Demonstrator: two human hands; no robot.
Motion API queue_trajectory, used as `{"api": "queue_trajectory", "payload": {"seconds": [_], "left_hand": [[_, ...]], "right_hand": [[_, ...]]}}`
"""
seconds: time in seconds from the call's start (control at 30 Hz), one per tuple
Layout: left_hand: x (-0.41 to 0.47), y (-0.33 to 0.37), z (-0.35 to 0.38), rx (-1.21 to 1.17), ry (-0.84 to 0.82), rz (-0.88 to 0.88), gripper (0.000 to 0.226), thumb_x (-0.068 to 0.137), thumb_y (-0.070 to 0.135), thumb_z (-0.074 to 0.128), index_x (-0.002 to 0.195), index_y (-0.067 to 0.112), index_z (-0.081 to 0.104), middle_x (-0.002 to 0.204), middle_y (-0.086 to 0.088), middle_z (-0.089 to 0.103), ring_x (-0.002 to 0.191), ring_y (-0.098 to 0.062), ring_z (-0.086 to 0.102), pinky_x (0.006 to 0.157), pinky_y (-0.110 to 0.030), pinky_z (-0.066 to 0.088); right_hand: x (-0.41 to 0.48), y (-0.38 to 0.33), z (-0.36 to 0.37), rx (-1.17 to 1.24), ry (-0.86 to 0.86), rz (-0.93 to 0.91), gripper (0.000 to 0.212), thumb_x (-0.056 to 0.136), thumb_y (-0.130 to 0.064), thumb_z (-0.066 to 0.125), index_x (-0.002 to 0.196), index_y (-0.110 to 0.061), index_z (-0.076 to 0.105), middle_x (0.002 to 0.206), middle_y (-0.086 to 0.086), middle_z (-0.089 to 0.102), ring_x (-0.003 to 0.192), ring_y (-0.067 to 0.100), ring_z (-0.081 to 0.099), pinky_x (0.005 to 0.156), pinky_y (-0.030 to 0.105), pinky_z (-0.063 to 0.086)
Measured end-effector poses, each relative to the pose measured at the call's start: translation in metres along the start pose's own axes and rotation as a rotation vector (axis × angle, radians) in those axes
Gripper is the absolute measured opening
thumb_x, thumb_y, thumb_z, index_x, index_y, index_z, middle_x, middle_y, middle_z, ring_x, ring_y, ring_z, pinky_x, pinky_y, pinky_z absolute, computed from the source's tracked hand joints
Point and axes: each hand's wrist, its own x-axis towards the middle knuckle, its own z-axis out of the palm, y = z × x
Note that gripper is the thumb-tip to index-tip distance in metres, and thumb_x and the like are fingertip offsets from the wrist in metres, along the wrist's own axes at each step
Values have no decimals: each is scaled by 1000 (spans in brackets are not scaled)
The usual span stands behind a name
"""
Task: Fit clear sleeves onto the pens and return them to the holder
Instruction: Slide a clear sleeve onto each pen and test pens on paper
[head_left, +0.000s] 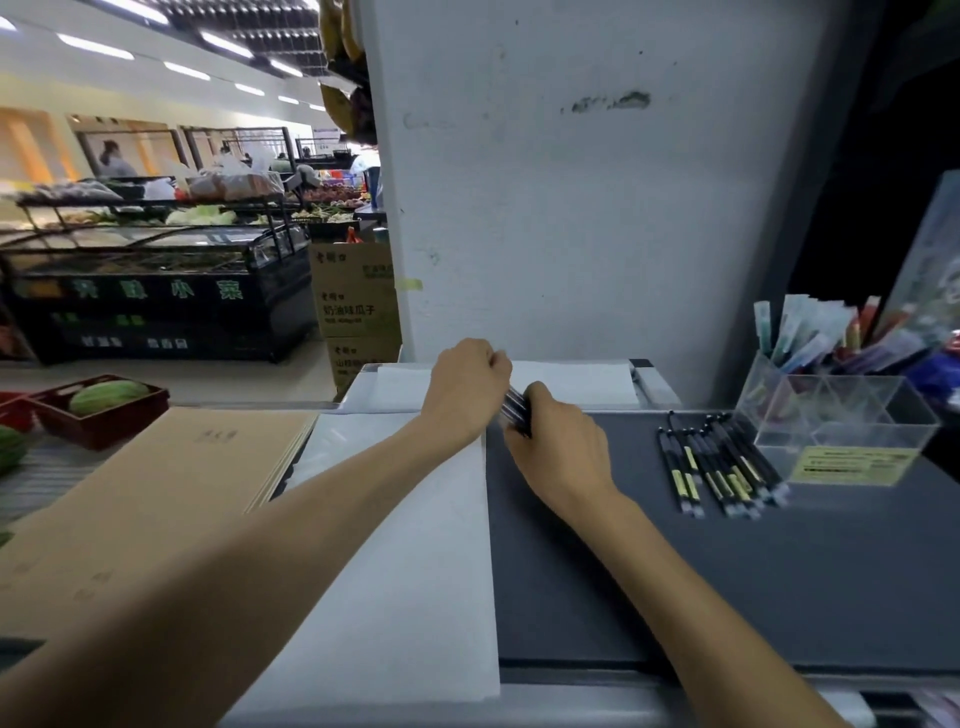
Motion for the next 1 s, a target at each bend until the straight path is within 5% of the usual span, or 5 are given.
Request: {"api": "queue_trajectory", "payload": {"seconds": [0.23, 0.43, 0.73, 0.9, 1.0], "left_hand": [[40, -18, -5, -122, 56, -215, 47, 104, 19, 50, 58, 13, 41, 56, 0, 43, 50, -14, 41, 52, -28, 33], [87, -44, 6, -295, 105, -375, 44, 109, 24, 42, 68, 9, 48, 72, -11, 54, 71, -28, 52, 69, -35, 45], [122, -70, 53, -423, 28, -570, 41, 112, 32, 38, 119, -2, 60, 125, -25, 67, 112, -42, 67, 100, -52, 54], [137, -87, 61, -428, -131, -558, 41, 109, 22, 40, 128, -8, 60, 81, -18, 62, 62, -28, 55, 55, -33, 47], [137, -89, 60, -440, -133, -551, 20, 108, 22, 41, 106, 8, 55, 67, -5, 45, 53, -17, 42, 48, -28, 36]], "right_hand": [[49, 12, -27, 485, -410, 123, 28, 97, -56, 60, 110, -32, 59, 87, -2, 71, 67, 13, 64, 61, 30, 54], [104, 37, -21, 1170, -417, 557, 26, 100, -21, 71, 118, -4, 66, 95, 22, 74, 74, 32, 78, 60, 28, 61], [161, 58, 16, 1400, -446, 856, 24, 86, 6, 79, 108, 11, 71, 105, 24, 73, 73, 31, 77, 60, 29, 63], [177, 59, 33, 1196, -413, 800, 9, 90, 8, 74, 97, 11, 71, 97, 19, 69, 69, 28, 75, 61, 29, 65], [175, 54, 28, 1151, -400, 759, 9, 90, 8, 73, 98, 11, 70, 94, 19, 69, 68, 27, 74, 67, 31, 66]]}}
